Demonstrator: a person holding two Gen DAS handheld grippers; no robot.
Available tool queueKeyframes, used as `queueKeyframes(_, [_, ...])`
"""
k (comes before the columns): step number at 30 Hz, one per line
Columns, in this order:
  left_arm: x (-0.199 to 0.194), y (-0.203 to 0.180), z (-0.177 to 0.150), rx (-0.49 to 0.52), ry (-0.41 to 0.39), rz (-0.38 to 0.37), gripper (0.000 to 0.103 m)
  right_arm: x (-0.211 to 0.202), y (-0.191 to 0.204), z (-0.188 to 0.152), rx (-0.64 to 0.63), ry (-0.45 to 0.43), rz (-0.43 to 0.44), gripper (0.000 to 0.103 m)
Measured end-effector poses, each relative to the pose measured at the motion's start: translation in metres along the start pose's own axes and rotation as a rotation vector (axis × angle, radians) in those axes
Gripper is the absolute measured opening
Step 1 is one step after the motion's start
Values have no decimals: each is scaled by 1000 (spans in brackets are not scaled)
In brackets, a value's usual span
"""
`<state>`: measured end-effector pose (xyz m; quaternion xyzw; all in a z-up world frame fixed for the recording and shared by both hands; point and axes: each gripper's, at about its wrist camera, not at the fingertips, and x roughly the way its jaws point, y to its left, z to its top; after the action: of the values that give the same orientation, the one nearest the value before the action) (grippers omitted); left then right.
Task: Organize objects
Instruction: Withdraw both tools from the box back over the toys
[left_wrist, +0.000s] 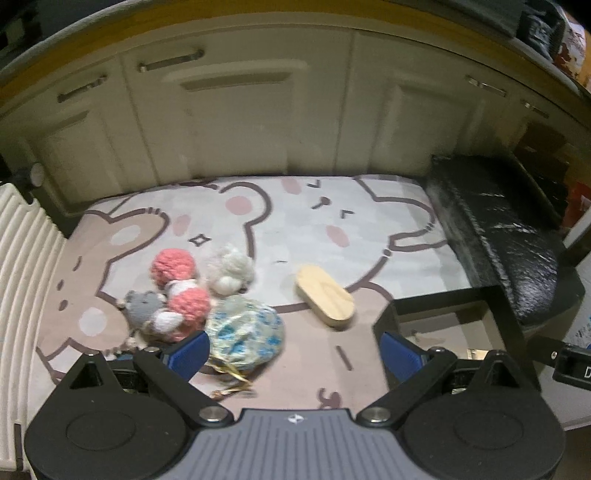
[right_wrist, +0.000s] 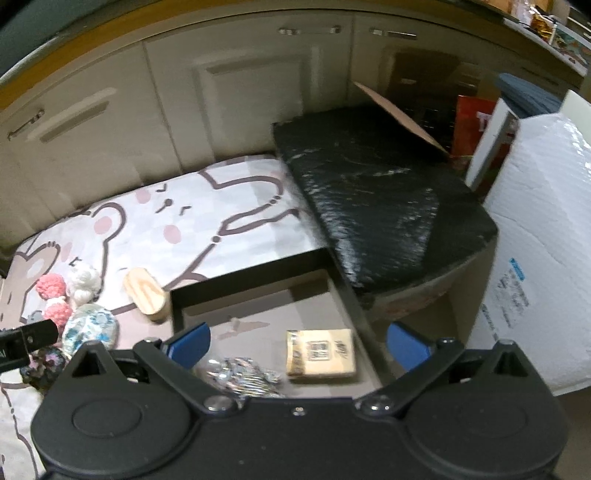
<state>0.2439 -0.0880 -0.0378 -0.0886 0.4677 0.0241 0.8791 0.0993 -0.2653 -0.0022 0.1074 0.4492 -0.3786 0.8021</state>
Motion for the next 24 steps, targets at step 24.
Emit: queueKeyframes(24, [-2, 118, 8, -47, -47, 94, 98, 13, 117, 9, -94, -30, 154, 103])
